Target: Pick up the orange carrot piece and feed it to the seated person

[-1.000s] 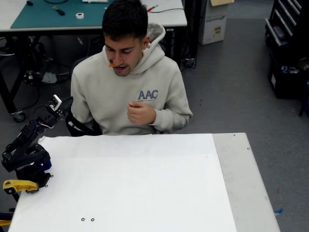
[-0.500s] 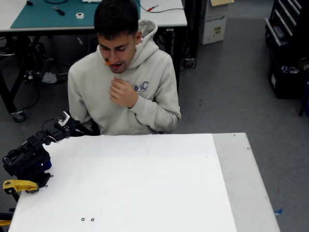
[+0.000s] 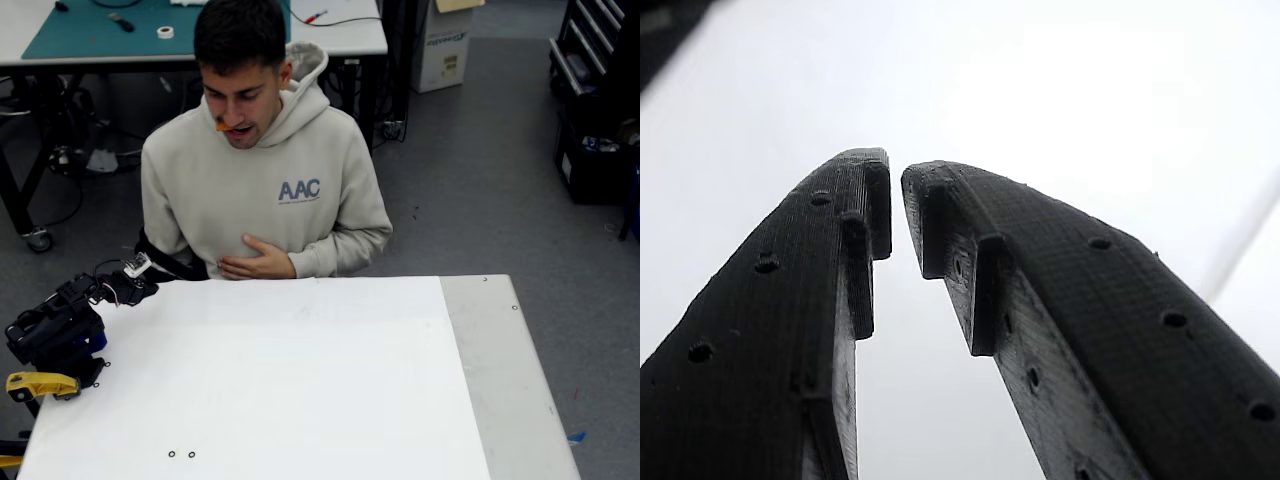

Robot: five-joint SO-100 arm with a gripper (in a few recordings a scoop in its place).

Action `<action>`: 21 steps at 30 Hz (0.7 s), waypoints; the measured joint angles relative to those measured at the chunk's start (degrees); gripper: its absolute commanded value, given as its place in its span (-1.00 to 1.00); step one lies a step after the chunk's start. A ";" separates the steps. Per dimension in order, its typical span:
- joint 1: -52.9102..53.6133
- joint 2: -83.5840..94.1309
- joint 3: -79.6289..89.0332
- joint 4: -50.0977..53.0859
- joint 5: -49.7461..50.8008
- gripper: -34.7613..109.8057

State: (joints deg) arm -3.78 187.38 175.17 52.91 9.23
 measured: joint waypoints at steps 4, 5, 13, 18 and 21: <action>0.00 0.00 -2.02 6.77 0.00 -0.55; 0.00 0.00 -2.37 8.35 0.00 -0.55; -3.34 1.32 -4.48 13.89 0.00 -0.55; -2.64 0.97 -4.75 13.89 0.00 -0.55; -2.64 1.41 -4.75 13.89 0.00 -0.55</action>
State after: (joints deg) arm -6.42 188.79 170.42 66.80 9.23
